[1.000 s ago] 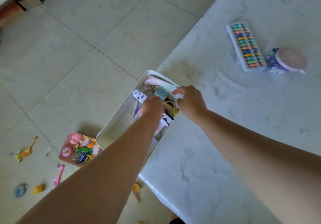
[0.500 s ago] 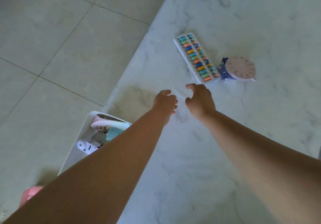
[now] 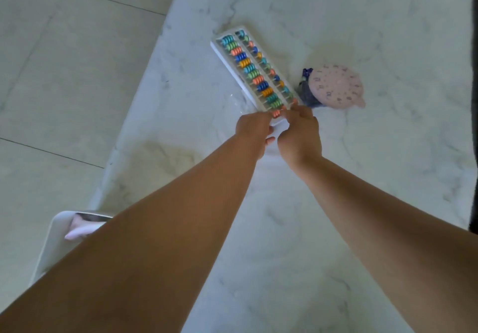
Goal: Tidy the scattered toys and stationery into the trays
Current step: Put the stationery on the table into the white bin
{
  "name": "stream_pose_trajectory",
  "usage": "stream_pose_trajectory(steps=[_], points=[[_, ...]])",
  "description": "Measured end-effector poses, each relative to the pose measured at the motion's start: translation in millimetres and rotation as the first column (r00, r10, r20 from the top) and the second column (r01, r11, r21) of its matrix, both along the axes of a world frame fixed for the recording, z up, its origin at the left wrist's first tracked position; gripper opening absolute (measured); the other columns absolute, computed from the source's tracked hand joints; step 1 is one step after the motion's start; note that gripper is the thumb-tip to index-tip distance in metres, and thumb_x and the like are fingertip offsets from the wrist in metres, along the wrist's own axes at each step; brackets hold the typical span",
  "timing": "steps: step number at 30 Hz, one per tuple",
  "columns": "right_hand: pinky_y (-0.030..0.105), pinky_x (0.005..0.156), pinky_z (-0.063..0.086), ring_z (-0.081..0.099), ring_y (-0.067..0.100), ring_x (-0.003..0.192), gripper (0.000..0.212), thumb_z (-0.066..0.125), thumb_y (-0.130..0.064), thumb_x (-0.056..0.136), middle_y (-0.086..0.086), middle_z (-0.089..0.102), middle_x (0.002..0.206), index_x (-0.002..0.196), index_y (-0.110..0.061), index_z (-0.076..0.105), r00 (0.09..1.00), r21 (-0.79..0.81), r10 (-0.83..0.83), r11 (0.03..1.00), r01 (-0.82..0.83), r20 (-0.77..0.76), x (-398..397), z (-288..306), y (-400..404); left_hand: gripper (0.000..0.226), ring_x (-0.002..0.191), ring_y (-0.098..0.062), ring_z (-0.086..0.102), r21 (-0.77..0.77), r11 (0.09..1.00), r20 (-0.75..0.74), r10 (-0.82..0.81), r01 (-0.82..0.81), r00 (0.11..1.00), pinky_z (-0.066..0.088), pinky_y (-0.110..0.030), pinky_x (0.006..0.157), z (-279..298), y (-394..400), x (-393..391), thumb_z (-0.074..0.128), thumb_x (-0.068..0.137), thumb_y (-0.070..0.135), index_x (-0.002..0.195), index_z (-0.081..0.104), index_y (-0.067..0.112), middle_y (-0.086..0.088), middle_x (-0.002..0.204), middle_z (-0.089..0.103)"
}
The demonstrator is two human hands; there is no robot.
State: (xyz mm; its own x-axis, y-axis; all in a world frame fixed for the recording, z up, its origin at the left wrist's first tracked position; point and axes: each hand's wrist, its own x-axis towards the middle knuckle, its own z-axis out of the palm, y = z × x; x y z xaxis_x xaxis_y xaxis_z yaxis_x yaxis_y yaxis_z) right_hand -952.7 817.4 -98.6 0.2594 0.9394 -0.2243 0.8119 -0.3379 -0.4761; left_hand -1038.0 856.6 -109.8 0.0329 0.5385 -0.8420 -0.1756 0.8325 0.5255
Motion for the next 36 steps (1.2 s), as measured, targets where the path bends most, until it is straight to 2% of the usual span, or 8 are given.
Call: stream_pose_trajectory(steps=[3,7,12,16,23,27,32,36], points=[[0.028,0.099,0.039,0.046,0.027,0.12,0.042,0.043,-0.001,0.087,0.006,0.049,0.132,0.122,-0.014,0.063,0.998,-0.002,-0.042,0.999,0.042,-0.052,-1.0,-3.1,-0.8,0.033,0.062,-0.016,0.056,0.019,0.998,-0.129,-0.052,0.055,0.99,0.05,-0.025,0.054,-0.5,3.3,-0.8,0.07,0.082,0.016,0.112,0.066,0.003,-0.008,0.083,0.063],[0.027,0.101,0.041,0.049,0.026,0.117,0.044,0.043,0.004,0.084,0.006,0.049,0.124,0.115,-0.015,0.068,0.982,-0.036,-0.112,0.994,0.108,-0.155,-4.7,3.4,-2.0,0.032,0.077,-0.023,0.058,0.061,0.986,-0.279,-0.135,0.157,0.951,0.054,-0.032,0.074,2.7,-4.4,-21.9,0.059,0.092,0.018,0.116,0.063,-0.003,-0.008,0.09,0.059],[0.03,0.098,0.04,0.047,0.024,0.126,0.051,0.046,-0.016,0.095,0.009,0.043,0.141,0.145,-0.017,0.035,0.979,-0.068,-0.099,0.994,0.088,-0.18,-26.3,26.7,-14.0,0.016,0.078,-0.031,0.066,0.112,0.978,-0.417,-0.113,0.175,0.902,0.058,-0.047,0.082,28.5,-41.1,-68.6,0.054,0.095,0.012,0.081,0.061,0.009,-0.012,0.084,0.062],[0.031,0.082,0.041,0.055,0.031,0.117,0.04,0.046,-0.031,0.097,0.012,0.055,0.129,0.129,-0.007,0.043,0.971,-0.139,-0.066,0.99,0.035,-0.229,-54.8,39.8,-32.9,0.019,0.085,-0.026,0.061,0.171,0.985,-0.329,0.021,0.037,0.944,0.058,-0.033,0.066,53.3,-82.3,-108.4,0.049,0.098,0.007,0.109,0.064,0.003,-0.012,0.096,0.06],[0.048,0.09,0.053,0.066,0.033,0.098,0.045,0.047,-0.044,0.096,0.013,0.066,0.11,0.118,-0.006,0.057,0.759,-0.359,-0.367,0.914,0.187,-0.538,-99.0,54.5,-73.8,0.022,0.085,-0.029,0.061,0.168,0.982,-0.284,0.136,-0.09,0.949,0.057,-0.038,0.07,81.6,-169.1,-158.6,0.044,0.099,0.008,0.091,0.062,0.017,-0.016,0.096,0.062],[0.044,0.082,0.058,0.068,0.027,0.09,0.039,0.06,-0.036,0.092,0.013,0.067,0.11,0.119,-0.007,0.058,0.658,-0.376,-0.392,0.91,0.174,-0.643,-121.7,62.7,-106.0,0.03,0.074,-0.027,0.062,0.161,0.967,-0.372,0.247,-0.199,0.895,0.058,-0.043,0.08,86.1,-225.8,-187.6,0.041,0.099,0.011,0.096,0.068,0.024,-0.006,0.074,0.064],[0.033,0.063,0.057,0.066,0.019,0.072,0.018,0.062,-0.017,0.093,0.016,0.065,0.098,0.106,-0.005,0.06,0.58,-0.418,-0.298,0.905,-0.08,-0.758,-166.5,79.9,-163.4,0.035,0.068,-0.019,0.058,0.162,0.897,-0.546,0.429,-0.411,0.72,0.046,-0.021,0.05,92.9,-295.1,-218.5,0.041,0.095,0.009,0.109,0.068,0.025,-0.012,0.097,0.068],[0.034,0.06,0.058,0.066,0.021,0.07,0.017,0.064,-0.014,0.091,0.017,0.067,0.097,0.105,-0.005,0.06,0.607,-0.478,-0.272,0.854,-0.205,-0.747,-206.2,80.1,-204.8,0.039,0.1,-0.034,0.06,0.107,0.939,-0.76,0.29,-0.327,0.582,0.052,-0.039,0.089,91.6,-336.3,-241.1,0.036,0.09,0.02,0.116,0.063,0.032,-0.009,0.113,0.065]])
